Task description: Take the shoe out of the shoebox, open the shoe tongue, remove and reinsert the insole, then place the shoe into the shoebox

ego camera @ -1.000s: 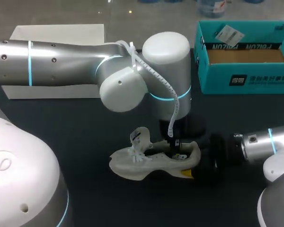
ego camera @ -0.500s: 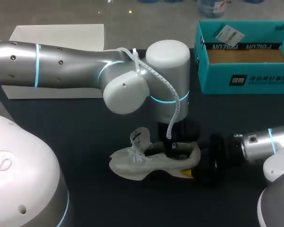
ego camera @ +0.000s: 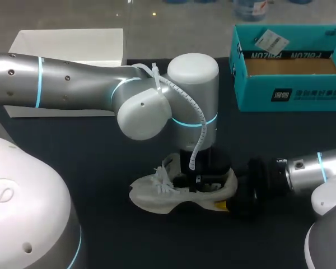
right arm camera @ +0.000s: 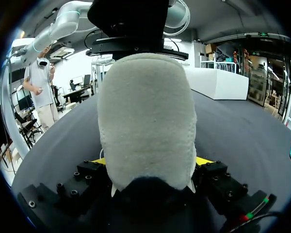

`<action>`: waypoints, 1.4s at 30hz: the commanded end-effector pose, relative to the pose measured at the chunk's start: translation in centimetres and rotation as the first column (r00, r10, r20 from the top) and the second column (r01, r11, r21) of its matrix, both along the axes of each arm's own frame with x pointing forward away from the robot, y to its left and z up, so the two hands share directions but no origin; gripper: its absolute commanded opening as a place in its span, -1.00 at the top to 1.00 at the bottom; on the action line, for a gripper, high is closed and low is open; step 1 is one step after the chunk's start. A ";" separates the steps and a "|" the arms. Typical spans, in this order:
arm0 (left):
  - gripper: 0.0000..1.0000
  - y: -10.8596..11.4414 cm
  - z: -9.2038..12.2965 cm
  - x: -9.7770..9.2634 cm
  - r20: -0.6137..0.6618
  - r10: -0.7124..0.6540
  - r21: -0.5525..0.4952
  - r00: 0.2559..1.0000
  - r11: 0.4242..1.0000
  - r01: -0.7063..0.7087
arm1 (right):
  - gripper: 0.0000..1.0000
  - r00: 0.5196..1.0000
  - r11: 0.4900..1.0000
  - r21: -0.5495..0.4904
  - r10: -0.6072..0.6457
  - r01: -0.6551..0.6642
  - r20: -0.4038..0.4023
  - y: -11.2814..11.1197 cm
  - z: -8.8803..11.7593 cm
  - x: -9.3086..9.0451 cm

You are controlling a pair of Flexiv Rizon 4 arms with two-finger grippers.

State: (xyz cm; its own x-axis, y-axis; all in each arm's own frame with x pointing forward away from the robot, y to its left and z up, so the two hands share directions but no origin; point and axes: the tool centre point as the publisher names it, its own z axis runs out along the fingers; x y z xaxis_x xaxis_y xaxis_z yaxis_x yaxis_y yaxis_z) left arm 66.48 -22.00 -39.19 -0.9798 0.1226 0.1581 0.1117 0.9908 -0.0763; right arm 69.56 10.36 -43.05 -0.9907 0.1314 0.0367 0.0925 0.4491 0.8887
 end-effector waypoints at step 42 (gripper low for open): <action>1.00 0.5 -0.8 3.1 0.258 0.268 -0.171 0.928 0.958 -0.229 | 1.00 1.000 1.000 -0.005 -0.001 0.001 -0.001 0.0 -0.1 0.0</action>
